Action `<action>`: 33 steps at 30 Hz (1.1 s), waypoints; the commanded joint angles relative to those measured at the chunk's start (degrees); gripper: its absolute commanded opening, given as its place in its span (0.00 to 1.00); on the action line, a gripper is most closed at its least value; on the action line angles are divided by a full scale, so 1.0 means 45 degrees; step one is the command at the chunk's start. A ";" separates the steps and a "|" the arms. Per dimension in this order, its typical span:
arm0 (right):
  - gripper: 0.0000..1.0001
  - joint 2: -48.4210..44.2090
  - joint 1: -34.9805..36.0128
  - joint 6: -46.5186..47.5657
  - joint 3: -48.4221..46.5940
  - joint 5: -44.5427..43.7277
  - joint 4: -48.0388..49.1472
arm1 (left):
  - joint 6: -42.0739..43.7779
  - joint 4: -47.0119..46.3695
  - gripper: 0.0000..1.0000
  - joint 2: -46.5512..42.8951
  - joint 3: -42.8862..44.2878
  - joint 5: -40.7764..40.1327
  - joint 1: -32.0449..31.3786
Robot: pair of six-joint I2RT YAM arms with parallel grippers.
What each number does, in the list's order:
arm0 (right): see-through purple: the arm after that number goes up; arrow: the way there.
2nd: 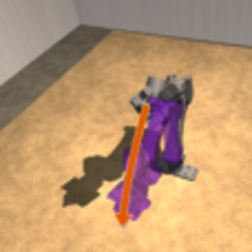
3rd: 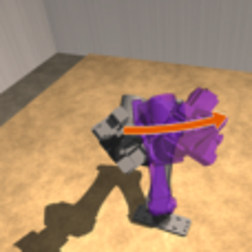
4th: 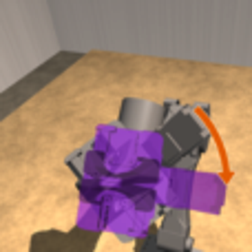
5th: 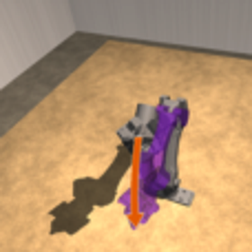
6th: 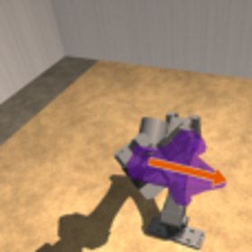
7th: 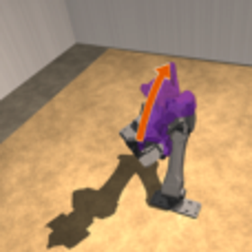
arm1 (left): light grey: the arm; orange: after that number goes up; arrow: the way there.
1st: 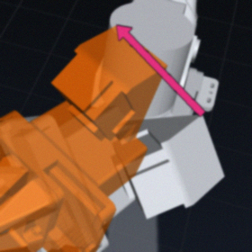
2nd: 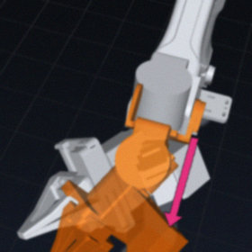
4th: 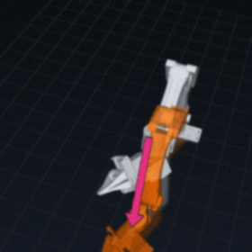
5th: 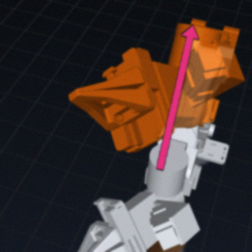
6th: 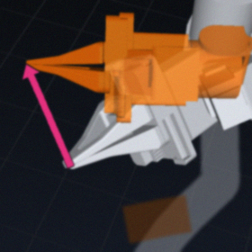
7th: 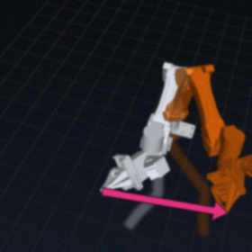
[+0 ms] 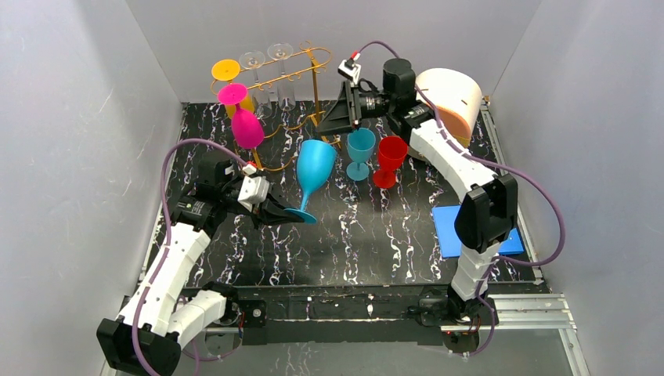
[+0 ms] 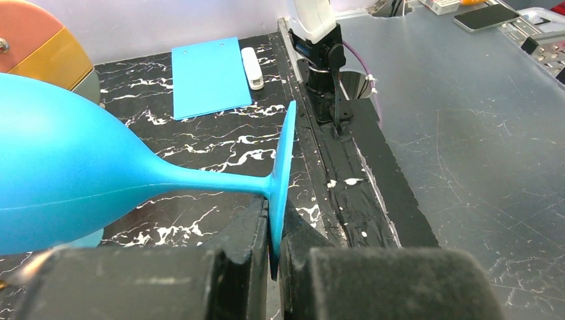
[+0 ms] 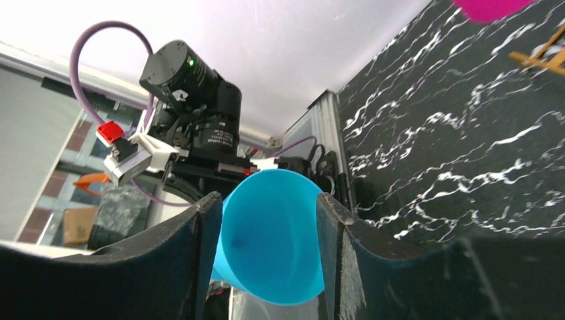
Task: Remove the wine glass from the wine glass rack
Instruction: Place the wine glass at the center of the board.
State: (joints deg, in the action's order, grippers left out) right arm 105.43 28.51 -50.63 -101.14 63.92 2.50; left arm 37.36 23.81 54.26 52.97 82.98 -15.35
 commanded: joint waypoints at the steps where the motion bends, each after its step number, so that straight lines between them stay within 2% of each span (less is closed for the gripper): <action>1: 0.61 -0.0325 0.0421 -0.0185 -0.0260 0.1195 0.0158 | 0.0475 0.0531 0.00 -0.0228 -0.0234 0.0392 -0.0037; 3: 0.59 -0.0429 0.0457 -0.0174 -0.0068 0.1522 0.0178 | 0.0437 0.0544 0.00 -0.0256 -0.0321 0.0328 -0.0041; 6: 0.49 -0.0482 0.0480 -0.0080 -0.0281 0.1641 -0.0114 | 0.0558 0.0548 0.00 -0.0259 -0.0355 0.0166 -0.0044; 13: 0.44 -0.0118 0.0685 0.1575 -0.1143 0.2067 -0.2643 | 0.0736 0.0679 0.00 -0.0222 -0.0295 -0.0213 -0.0043; 17: 0.49 -0.0344 0.0937 0.1838 -0.0877 0.1845 -0.2350 | 0.0757 0.0804 0.00 -0.0284 -0.0204 -0.0391 -0.0033; 21: 0.49 -0.0461 0.0959 0.1779 -0.0749 0.2180 -0.2227 | 0.0876 0.0814 0.00 -0.0397 -0.0209 -0.0684 -0.0041; 24: 0.44 -0.0589 0.1050 0.1890 -0.0424 0.2314 -0.2161 | 0.0986 0.0842 0.00 -0.0278 -0.0228 -0.0636 -0.0036; 29: 0.27 -0.0518 0.1198 0.1916 -0.0394 0.2879 -0.1955 | 0.1269 0.1034 0.00 -0.0121 -0.0293 -0.0653 -0.0026; 32: 0.27 -0.0538 0.1247 0.1836 -0.0400 0.3283 -0.1752 | 0.1460 0.1212 0.00 -0.0189 -0.0306 -0.0903 -0.0039; 33: 0.32 -0.0572 0.1311 0.1769 -0.0344 0.3352 -0.1631 | 0.1462 0.1212 0.00 -0.0174 -0.0306 -0.0957 -0.0044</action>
State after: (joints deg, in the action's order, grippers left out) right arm 105.73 33.15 -42.63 -102.80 74.32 -7.38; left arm 42.30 27.92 53.54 51.79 79.85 -15.51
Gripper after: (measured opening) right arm 0.265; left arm 0.026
